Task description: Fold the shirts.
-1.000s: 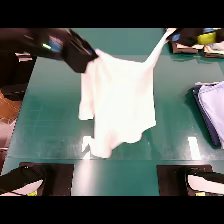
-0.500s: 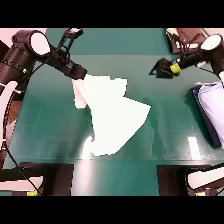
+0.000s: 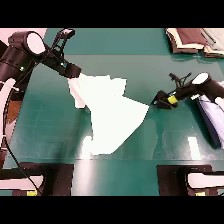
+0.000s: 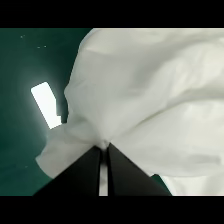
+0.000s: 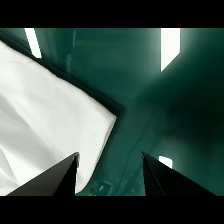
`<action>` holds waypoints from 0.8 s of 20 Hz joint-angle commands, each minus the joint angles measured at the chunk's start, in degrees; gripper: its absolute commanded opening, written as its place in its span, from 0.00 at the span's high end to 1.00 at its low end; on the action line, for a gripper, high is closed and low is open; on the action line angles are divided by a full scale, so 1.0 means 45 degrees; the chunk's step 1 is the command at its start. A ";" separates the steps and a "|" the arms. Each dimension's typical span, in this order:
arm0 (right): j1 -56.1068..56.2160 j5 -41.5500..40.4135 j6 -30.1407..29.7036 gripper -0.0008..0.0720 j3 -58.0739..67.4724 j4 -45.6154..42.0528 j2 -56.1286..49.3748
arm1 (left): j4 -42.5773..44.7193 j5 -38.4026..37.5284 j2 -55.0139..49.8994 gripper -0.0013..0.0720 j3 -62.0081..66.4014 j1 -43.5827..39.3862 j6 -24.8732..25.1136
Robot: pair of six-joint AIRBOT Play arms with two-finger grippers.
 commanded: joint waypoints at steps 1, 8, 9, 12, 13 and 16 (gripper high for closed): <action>0.0612 -0.1603 0.0015 0.38 -0.1001 0.0923 -0.0155 | -0.0155 0.0053 -0.0005 0.94 -0.0005 0.0034 0.0029; 0.1481 -0.2919 -0.0597 0.97 -0.0874 0.1447 -0.0243 | -0.0233 0.0049 0.0219 0.94 0.0063 0.0034 0.0015; 0.1302 -0.2725 -0.0874 0.97 -0.0573 0.1418 0.0248 | -0.0238 0.0165 0.0500 0.94 0.0097 0.0034 0.0015; 0.0398 -0.2001 -0.1098 0.97 0.1423 0.1345 0.2375 | -0.0272 0.0554 0.2215 0.94 0.0622 0.0034 0.0015; 0.0058 -0.1647 -0.1098 0.97 0.2482 0.1341 0.3138 | -0.0277 0.0578 0.2934 0.94 0.0991 0.0034 0.0015; -0.0651 -0.0398 -0.1093 0.97 0.5989 0.1341 0.4716 | -0.0724 0.0573 0.4949 0.94 0.2244 0.0034 0.0019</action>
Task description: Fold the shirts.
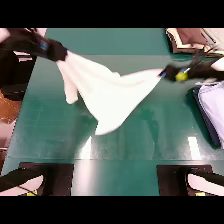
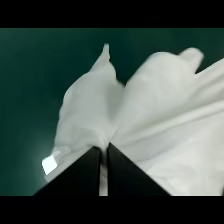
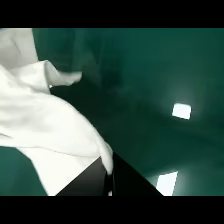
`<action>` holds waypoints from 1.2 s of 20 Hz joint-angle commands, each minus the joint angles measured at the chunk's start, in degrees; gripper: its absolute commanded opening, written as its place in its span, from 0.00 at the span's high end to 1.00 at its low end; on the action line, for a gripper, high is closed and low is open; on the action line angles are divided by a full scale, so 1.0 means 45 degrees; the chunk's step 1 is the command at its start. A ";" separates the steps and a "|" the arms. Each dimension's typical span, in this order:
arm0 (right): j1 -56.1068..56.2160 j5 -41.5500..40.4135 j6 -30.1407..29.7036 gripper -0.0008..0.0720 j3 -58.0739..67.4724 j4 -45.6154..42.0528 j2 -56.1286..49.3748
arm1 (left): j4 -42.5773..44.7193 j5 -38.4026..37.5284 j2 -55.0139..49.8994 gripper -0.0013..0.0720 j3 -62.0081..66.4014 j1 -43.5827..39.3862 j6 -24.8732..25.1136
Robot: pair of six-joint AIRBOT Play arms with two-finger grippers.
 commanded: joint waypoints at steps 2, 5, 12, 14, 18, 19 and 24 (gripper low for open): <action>-0.0767 0.1166 -0.0117 0.97 0.4503 0.0015 0.2283 | -0.0903 0.0214 0.2846 0.94 0.1545 0.0000 0.0000; -0.0777 0.1175 -0.0034 0.97 0.6261 -0.0257 0.3245 | -0.1180 0.0369 0.4255 0.94 0.1948 0.0000 0.0005; -0.0767 0.3031 0.1671 0.97 0.8859 -0.2909 0.2569 | -0.1107 -0.0461 0.4231 0.94 0.1724 0.0000 0.0243; -0.0486 0.3211 0.1666 0.97 0.7970 -0.2977 0.2035 | -0.1112 -0.1302 0.3585 0.94 0.1054 0.0000 0.0243; 0.0204 0.3580 0.1651 0.97 0.4959 -0.2977 0.0627 | -0.1107 -0.2414 0.2404 0.94 -0.2375 -0.0058 0.0267; 0.0253 0.3575 0.1651 0.97 0.4245 -0.2973 0.0369 | -0.1112 -0.2302 0.2341 0.94 -0.3614 -0.0170 0.0461; 0.0228 0.3308 0.1651 0.97 0.1729 -0.2968 -0.0126 | -0.1569 -0.1418 0.2341 0.94 -0.9534 -0.1734 0.0840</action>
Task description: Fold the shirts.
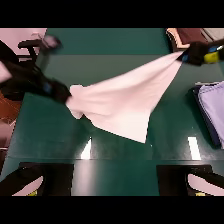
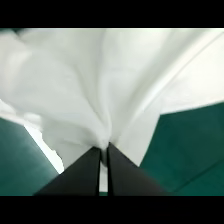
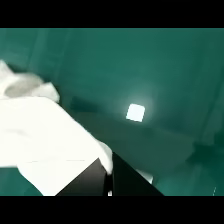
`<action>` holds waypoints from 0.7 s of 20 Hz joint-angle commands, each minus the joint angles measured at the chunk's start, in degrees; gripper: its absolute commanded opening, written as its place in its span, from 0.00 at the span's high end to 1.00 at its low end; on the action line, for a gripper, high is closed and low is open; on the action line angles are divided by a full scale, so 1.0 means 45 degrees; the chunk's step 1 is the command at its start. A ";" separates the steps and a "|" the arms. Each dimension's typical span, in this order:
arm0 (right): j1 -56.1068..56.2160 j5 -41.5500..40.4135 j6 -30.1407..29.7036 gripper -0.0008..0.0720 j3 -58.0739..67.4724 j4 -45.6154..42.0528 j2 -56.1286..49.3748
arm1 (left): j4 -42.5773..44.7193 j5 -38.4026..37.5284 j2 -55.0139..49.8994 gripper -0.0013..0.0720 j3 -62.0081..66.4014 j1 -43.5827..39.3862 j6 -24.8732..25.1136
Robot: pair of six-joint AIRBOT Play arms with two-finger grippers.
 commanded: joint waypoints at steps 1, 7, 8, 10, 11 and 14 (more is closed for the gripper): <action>0.0053 -0.0214 0.0019 0.97 -0.1549 0.0000 -0.0282 | -0.0602 0.0481 -0.0102 0.94 -0.3517 -0.1107 0.0253; 0.0053 -0.0515 0.0019 0.97 -0.1967 0.0019 -0.0282 | -0.0743 0.2443 -0.0102 0.18 -0.3002 -0.0559 0.0291; 0.0053 -0.0544 0.0019 0.97 -0.1967 0.0019 -0.0282 | -0.0578 0.3079 -0.0102 0.18 -0.2492 0.0073 0.0262; 0.0058 -0.0539 0.0019 0.97 -0.1967 0.0019 -0.0282 | -0.0568 0.4415 -0.0117 0.23 -0.1928 0.1651 0.0015; 0.0053 -0.0539 0.0019 0.97 -0.1967 0.0015 -0.0282 | -0.0699 0.5105 -0.0194 0.43 -0.1894 0.2511 -0.0068; 0.0053 -0.0549 0.0019 0.97 -0.1967 0.0015 -0.0287 | -0.1554 0.5489 -0.1481 0.47 -0.1894 0.4454 -0.0049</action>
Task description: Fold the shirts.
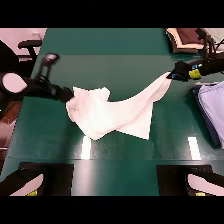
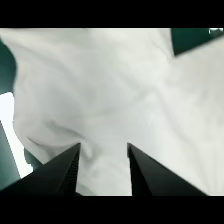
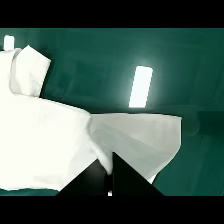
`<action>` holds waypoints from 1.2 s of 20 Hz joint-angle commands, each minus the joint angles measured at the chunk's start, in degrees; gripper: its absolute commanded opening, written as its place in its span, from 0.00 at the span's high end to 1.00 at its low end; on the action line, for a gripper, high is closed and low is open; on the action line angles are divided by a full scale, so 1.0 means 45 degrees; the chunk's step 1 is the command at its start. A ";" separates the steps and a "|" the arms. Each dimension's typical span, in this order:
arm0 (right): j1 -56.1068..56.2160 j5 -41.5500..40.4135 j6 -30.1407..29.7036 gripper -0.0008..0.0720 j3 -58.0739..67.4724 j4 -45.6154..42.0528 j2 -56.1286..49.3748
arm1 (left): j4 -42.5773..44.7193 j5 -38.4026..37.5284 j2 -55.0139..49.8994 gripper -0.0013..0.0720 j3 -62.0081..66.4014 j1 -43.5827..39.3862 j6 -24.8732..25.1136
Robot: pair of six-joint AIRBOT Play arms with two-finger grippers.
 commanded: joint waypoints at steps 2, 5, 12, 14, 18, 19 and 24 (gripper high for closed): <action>0.0005 -0.0015 0.0005 0.97 -0.0019 0.0005 -0.0010 | -0.1797 0.1020 -0.2064 0.45 0.0185 0.2463 0.0403; 0.0005 -0.0005 0.0005 0.97 -0.0019 0.0000 -0.0010 | -0.5134 0.1122 -0.4056 0.45 0.0189 0.3240 0.2259; 0.0010 0.0034 0.0005 0.97 -0.0019 0.0000 -0.0010 | -0.6290 0.1360 -0.6810 0.09 0.1904 0.2914 0.3045; 0.0010 0.0029 0.0005 0.97 -0.0019 0.0000 -0.0010 | -0.6188 0.1511 -0.7203 0.09 0.2195 0.2589 0.2982; 0.0015 0.0029 0.0010 0.97 -0.0019 0.0000 -0.0010 | -0.5751 0.1472 -0.7548 0.11 0.2278 0.1821 0.2977; 0.0015 0.0024 0.0010 0.97 -0.0019 0.0000 -0.0010 | -0.5780 0.1248 -0.7533 0.33 0.2297 0.1729 0.2977; 0.0005 0.0034 0.0005 0.97 0.0539 -0.0005 -0.0005 | -0.5634 -0.1734 -0.7436 0.94 0.4041 0.2137 0.2934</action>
